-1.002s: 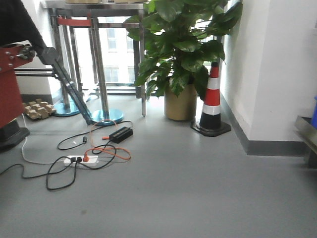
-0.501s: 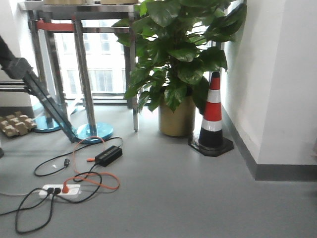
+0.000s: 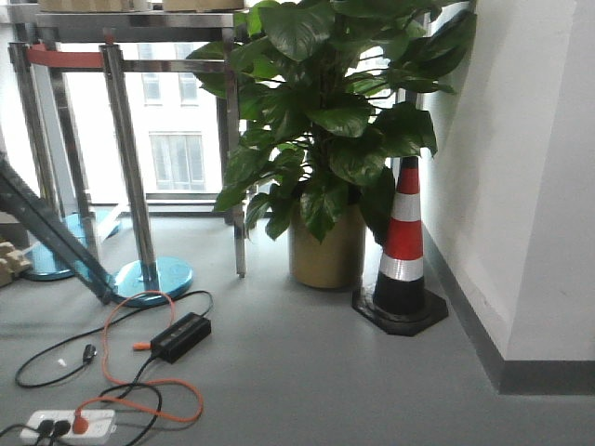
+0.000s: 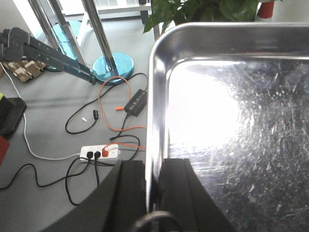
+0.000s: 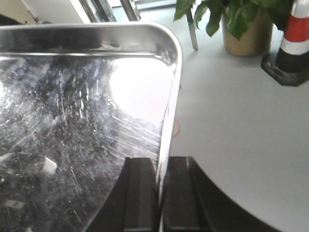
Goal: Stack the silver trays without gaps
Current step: 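Carry the tray with both grippers while driving past the plant and cone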
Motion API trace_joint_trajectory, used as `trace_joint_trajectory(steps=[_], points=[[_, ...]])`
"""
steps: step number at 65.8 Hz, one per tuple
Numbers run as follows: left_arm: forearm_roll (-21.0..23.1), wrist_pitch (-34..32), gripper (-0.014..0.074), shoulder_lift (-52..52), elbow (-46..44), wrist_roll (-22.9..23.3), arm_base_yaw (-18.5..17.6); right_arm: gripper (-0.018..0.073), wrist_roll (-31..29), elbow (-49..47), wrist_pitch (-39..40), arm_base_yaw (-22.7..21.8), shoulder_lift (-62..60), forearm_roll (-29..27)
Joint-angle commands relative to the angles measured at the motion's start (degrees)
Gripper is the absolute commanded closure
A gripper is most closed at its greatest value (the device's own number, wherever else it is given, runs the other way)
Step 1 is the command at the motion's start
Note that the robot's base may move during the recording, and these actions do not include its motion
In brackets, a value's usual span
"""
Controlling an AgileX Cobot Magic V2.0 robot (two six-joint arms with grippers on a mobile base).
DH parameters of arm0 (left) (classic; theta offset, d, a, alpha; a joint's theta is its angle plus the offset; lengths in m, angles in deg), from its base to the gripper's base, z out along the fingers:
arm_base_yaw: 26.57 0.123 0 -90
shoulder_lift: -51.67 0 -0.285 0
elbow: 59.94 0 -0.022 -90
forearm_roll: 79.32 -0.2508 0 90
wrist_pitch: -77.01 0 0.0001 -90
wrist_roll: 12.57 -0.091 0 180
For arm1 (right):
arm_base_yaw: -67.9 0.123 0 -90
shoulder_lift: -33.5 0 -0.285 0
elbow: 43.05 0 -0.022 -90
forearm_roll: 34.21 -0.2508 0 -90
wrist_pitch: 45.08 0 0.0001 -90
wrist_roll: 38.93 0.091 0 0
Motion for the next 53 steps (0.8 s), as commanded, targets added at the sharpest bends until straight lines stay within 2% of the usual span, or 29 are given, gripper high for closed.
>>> trace_joint_trajectory(steps=[1, 29, 53], points=[[1.42, -5.83, 0.0602, 0.40, -0.22, -0.08, -0.73, 0.0581, -0.51, -0.54, 13.03, 0.72, -0.38, -0.22], [1.31, -5.83, 0.0602, 0.40, -0.22, -0.08, -0.73, 0.0581, -0.51, -0.54, 19.69, 0.72, -0.38, -0.22], [1.16, -5.83, 0.0602, 0.69, -0.22, -0.08, -0.73, 0.0581, -0.51, -0.54, 20.54, 0.72, -0.38, -0.22]])
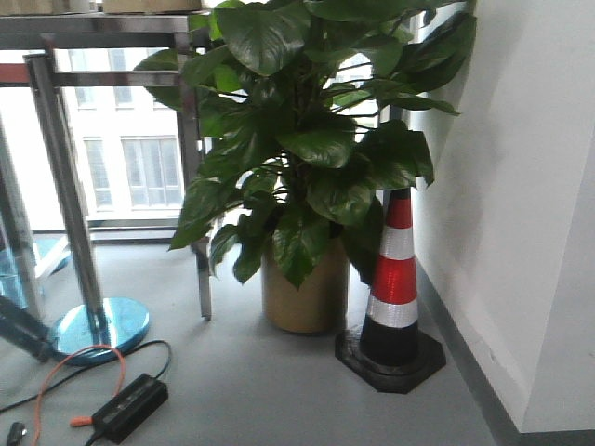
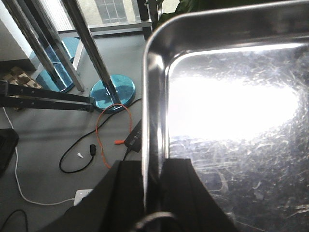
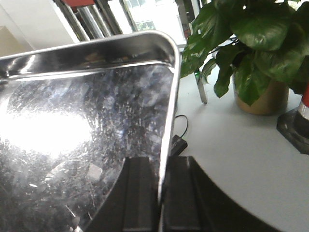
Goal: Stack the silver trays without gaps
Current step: 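Carry the tray with both grippers while driving past the plant and cone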
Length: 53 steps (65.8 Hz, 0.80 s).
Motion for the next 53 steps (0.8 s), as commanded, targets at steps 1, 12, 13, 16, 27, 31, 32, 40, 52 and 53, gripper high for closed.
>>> trace_joint_trajectory(steps=[1, 12, 13, 16, 27, 31, 32, 40, 52, 53], points=[[1.84, -9.20, 0.0602, 0.82, -0.22, -0.31, -0.92, 0.0581, -0.51, -0.54, 13.05, 1.15, -0.38, -1.66], [1.84, -9.20, 0.0602, 1.04, -0.22, -0.31, -0.92, 0.0581, -0.51, -0.54, 13.05, 1.15, -0.38, -1.66], [1.84, -9.20, 0.0602, 1.04, -0.22, -0.31, -0.92, 0.0581, -0.51, -0.54, 13.05, 1.15, -0.38, -1.66], [1.84, -9.20, 0.0602, 1.04, -0.22, -0.31, -0.92, 0.0581, -0.51, -0.54, 13.05, 1.15, -0.38, -1.66], [1.84, -9.20, 0.0602, 1.04, -0.22, -0.31, -0.92, 0.0581, -0.51, -0.54, 13.18, 1.15, -0.38, -1.66], [1.84, -9.20, 0.0602, 1.04, -0.22, -0.31, -0.92, 0.0581, -0.51, -0.54, 13.18, 1.15, -0.38, -1.66], [1.84, -9.20, 0.0602, 1.04, -0.22, -0.31, -0.92, 0.0581, -0.51, -0.54, 13.18, 1.15, -0.38, -1.66], [1.84, -9.20, 0.0602, 1.04, -0.22, -0.31, -0.92, 0.0581, -0.51, -0.54, 13.18, 1.15, -0.38, -1.66], [1.84, -9.20, 0.0602, 1.04, -0.22, -0.31, -0.92, 0.0581, -0.51, -0.54, 13.18, 1.15, -0.38, -1.66], [1.84, -9.20, 0.0602, 1.04, -0.22, -0.31, -0.92, 0.0581, -0.51, -0.54, 13.18, 1.15, -0.38, -1.66]])
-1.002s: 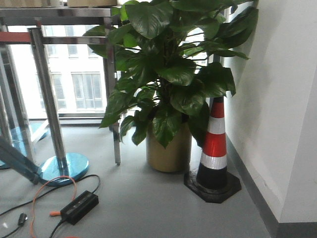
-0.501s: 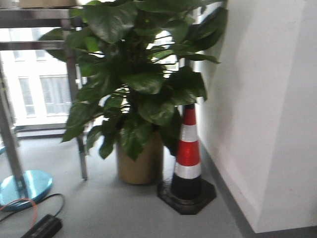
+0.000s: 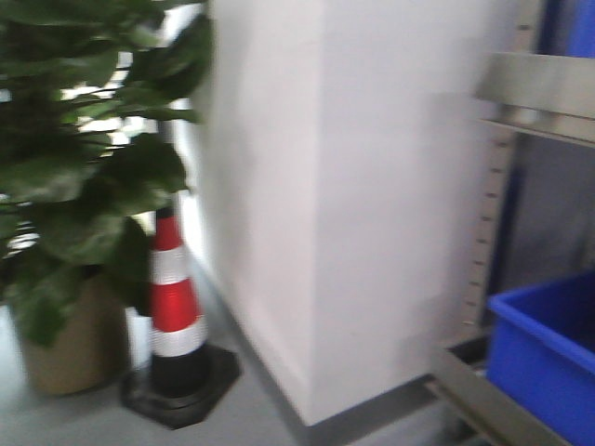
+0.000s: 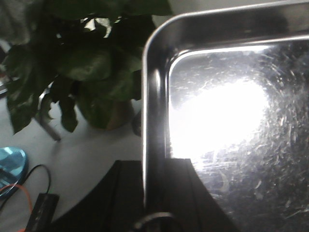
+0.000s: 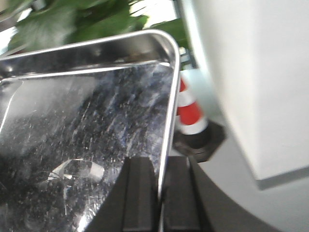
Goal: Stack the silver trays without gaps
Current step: 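Carry the tray with both grippers while driving past the plant and cone, then drive to the other rack holding the tray with both grippers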
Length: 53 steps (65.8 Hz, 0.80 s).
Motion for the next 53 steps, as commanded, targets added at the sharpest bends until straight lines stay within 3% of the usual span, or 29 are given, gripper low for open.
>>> trace_joint_trajectory(steps=[1, 53], points=[[1.95, -9.32, 0.0602, 1.04, -0.22, -0.31, -0.92, 0.0581, -0.40, -0.54, 12.71, 1.15, -0.38, -1.66], [1.95, -9.32, 0.0602, 1.04, -0.22, -0.31, -0.92, 0.0581, -0.40, -0.54, 13.03, 1.15, -0.38, -1.66]])
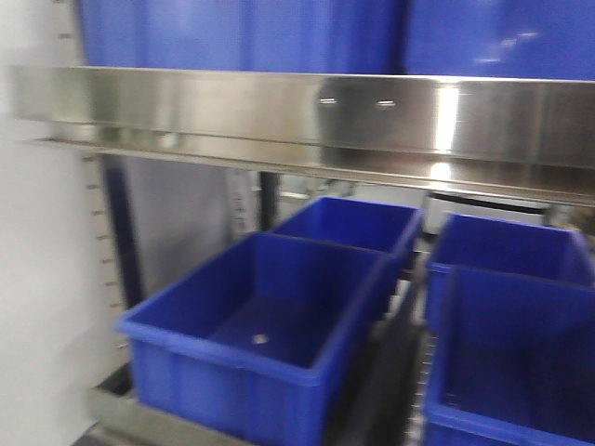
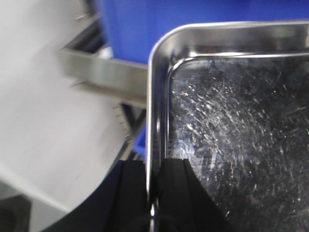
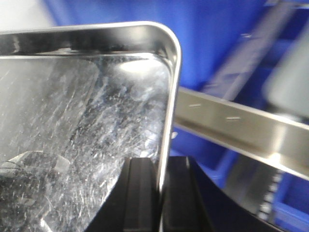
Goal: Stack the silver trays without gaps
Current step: 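Drive to the other rack holding the tray with both grippers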
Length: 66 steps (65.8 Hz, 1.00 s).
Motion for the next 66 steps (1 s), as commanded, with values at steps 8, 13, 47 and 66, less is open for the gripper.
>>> trace_joint_trajectory(steps=[8, 13, 47, 66], points=[[1.48, -5.60, 0.0602, 0.33, -0.22, -0.20, -0.92, 0.0581, -0.51, -0.54, 21.46, 1.08, -0.34, -0.15], [1.48, -5.60, 0.0602, 0.33, -0.22, -0.20, -0.92, 0.0581, -0.51, -0.54, 21.46, 1.08, -0.34, -0.15], [1.48, -5.60, 0.0602, 0.33, -0.22, -0.20, -0.92, 0.0581, -0.51, -0.54, 21.46, 1.08, -0.34, -0.15], [1.48, -5.60, 0.0602, 0.33, -0.22, -0.20, -0.92, 0.0581, -0.51, -0.54, 21.46, 1.08, -0.34, -0.15]])
